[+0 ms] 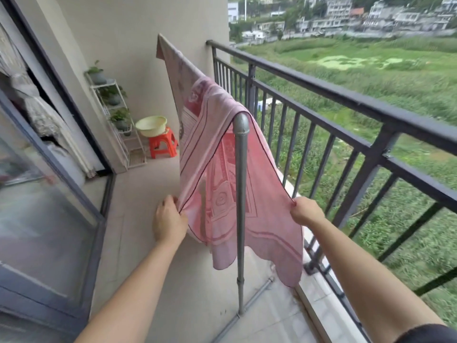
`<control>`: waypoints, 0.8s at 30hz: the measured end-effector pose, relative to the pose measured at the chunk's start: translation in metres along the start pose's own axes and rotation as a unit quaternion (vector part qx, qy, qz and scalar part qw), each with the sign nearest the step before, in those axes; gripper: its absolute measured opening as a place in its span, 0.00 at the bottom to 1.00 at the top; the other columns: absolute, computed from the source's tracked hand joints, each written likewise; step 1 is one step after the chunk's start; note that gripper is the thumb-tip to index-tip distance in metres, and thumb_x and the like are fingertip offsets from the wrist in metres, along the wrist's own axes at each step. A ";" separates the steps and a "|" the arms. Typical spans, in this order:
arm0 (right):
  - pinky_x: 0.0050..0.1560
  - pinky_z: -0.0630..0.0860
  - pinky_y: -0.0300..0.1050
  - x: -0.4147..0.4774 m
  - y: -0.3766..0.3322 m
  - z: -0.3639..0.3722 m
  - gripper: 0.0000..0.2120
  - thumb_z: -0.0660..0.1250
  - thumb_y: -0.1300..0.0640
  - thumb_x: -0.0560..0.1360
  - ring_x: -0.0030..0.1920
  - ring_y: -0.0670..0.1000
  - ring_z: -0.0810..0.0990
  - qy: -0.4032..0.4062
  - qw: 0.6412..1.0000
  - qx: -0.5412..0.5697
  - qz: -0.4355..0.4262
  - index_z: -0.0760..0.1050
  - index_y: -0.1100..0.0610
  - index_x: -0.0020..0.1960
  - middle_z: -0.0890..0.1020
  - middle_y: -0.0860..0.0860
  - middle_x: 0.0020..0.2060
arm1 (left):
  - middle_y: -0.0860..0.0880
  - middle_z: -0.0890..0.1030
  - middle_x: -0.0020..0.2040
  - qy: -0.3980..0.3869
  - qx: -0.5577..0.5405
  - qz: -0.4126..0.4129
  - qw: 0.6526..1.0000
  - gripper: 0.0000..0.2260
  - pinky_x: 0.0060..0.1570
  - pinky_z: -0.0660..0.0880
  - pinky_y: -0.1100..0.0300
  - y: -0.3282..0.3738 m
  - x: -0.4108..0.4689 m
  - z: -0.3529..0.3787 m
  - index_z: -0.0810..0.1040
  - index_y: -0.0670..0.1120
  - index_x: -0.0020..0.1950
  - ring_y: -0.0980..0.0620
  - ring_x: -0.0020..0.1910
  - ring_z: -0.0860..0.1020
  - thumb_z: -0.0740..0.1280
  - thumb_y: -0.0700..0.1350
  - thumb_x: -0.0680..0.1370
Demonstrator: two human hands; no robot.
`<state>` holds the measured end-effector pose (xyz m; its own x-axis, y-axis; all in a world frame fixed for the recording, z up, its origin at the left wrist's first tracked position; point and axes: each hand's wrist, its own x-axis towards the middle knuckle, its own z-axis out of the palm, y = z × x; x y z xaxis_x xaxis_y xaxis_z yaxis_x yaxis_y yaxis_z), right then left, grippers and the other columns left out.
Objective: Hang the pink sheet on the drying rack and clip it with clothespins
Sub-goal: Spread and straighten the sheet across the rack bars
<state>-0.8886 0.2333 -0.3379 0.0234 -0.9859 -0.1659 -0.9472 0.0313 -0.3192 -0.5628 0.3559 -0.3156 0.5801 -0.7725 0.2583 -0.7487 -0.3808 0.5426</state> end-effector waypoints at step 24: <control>0.36 0.69 0.47 0.020 -0.020 -0.036 0.15 0.61 0.66 0.71 0.40 0.61 0.82 0.253 0.963 0.025 -0.091 0.72 0.52 0.53 0.83 0.59 0.41 | 0.34 0.79 0.50 -0.052 0.102 -0.182 0.977 0.12 0.42 0.74 0.49 -0.098 -0.049 -0.010 0.78 0.38 0.52 0.34 0.50 0.78 0.61 0.31 0.71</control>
<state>-0.8801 0.2073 -0.3015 0.0155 -0.9293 0.3689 -0.9251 -0.1533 -0.3473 -0.5146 0.4366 -0.3737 0.7916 -0.6110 -0.0098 -0.5540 -0.7243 0.4105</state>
